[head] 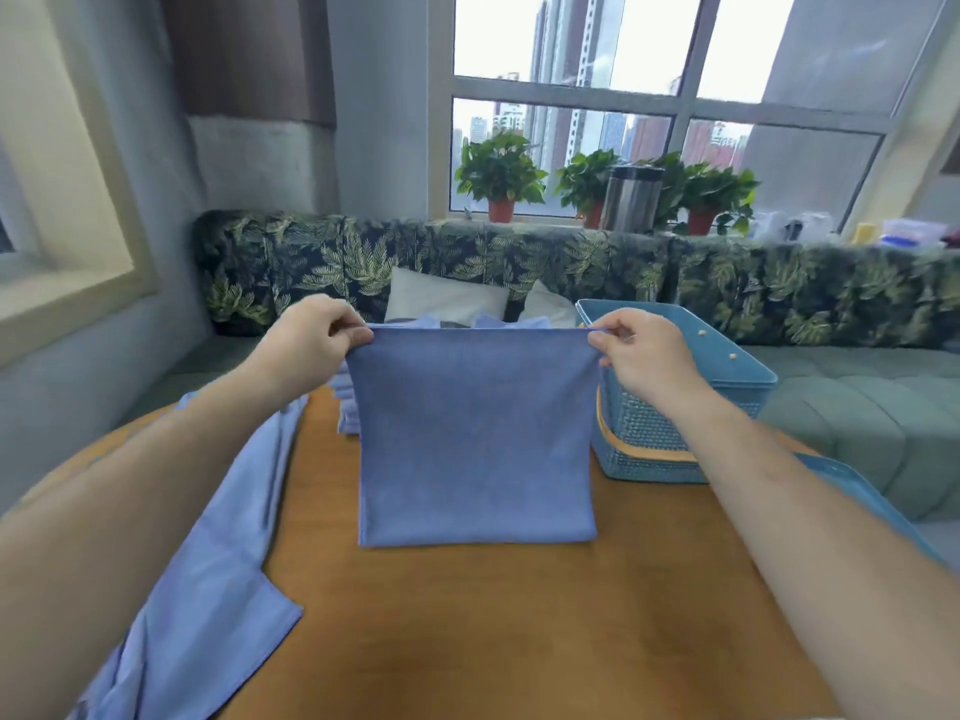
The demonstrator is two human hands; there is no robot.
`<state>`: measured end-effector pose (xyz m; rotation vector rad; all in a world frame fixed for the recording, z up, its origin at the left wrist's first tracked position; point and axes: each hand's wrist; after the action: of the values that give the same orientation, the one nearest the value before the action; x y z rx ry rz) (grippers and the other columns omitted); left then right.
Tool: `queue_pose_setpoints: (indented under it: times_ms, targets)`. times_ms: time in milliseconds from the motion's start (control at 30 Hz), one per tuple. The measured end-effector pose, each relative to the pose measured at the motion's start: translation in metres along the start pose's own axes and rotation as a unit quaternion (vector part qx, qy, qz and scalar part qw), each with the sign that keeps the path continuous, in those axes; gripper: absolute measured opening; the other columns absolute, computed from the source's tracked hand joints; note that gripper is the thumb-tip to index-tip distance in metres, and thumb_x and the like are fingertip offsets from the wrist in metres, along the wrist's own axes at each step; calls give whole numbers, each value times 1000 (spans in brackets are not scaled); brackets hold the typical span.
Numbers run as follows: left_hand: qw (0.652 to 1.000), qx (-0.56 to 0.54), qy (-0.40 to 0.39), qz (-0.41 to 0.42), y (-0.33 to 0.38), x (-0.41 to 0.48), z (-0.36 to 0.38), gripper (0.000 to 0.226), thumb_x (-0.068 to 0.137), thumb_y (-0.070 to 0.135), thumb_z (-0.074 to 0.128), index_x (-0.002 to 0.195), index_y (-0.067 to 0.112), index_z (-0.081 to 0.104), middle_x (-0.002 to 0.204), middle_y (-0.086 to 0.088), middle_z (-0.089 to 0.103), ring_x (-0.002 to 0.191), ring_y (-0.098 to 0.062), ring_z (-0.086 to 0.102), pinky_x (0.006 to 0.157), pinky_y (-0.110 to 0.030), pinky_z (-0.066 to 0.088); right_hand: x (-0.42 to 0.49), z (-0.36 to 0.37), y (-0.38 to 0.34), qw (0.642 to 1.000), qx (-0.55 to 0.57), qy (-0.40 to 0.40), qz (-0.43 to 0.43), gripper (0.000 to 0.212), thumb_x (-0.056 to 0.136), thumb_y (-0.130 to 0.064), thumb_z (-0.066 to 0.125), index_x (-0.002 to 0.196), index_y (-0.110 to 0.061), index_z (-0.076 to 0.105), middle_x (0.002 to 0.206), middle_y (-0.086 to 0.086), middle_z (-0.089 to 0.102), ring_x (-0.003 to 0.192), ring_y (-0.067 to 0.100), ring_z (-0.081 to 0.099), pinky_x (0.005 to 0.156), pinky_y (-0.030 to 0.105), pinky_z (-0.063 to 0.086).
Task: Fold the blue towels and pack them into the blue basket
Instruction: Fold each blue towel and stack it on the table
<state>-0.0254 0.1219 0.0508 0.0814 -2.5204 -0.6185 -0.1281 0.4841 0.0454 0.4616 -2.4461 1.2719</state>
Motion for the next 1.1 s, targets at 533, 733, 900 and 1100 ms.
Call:
queue_pose_setpoints:
  times_ms: [533, 733, 900, 1100]
  targets:
    - [988, -94, -97, -80, -35, -172, 55, 18, 94, 16, 69, 86, 31, 69, 77, 6, 69, 75, -12, 59, 69, -31, 47, -157, 14, 70, 991, -30, -124, 32, 15, 93, -19, 70, 90, -34, 70, 87, -14, 69, 75, -3, 58, 74, 22, 43]
    - [965, -169, -142, -139, -38, -198, 75, 9, 96, 28, 65, 89, 22, 62, 81, 9, 66, 72, -2, 57, 69, -30, 44, -196, 29, 102, 979, 8, -184, 86, 15, 98, -18, 64, 90, -31, 64, 87, -14, 70, 77, -10, 59, 76, 20, 38]
    - [947, -235, -152, -157, -23, -202, 62, 15, 94, 27, 69, 91, 14, 63, 79, -3, 69, 75, -15, 61, 72, -32, 45, -191, 12, 91, 975, 42, -198, 93, 10, 97, -17, 66, 92, -25, 67, 71, -9, 68, 66, 7, 51, 69, 30, 37]
    - [926, -307, -122, -183, -18, -208, 47, 11, 94, 26, 70, 92, 15, 69, 82, -9, 69, 75, -13, 59, 68, -21, 47, -186, -8, 72, 966, 110, -215, 91, 8, 96, -13, 68, 98, -19, 72, 94, 13, 75, 82, 13, 65, 84, 35, 49]
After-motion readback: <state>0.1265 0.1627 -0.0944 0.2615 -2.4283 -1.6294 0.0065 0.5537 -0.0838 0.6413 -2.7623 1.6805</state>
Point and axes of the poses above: each hand's wrist, its own x-axis towards the middle knuckle, its own z-axis out of the palm, y = z × x
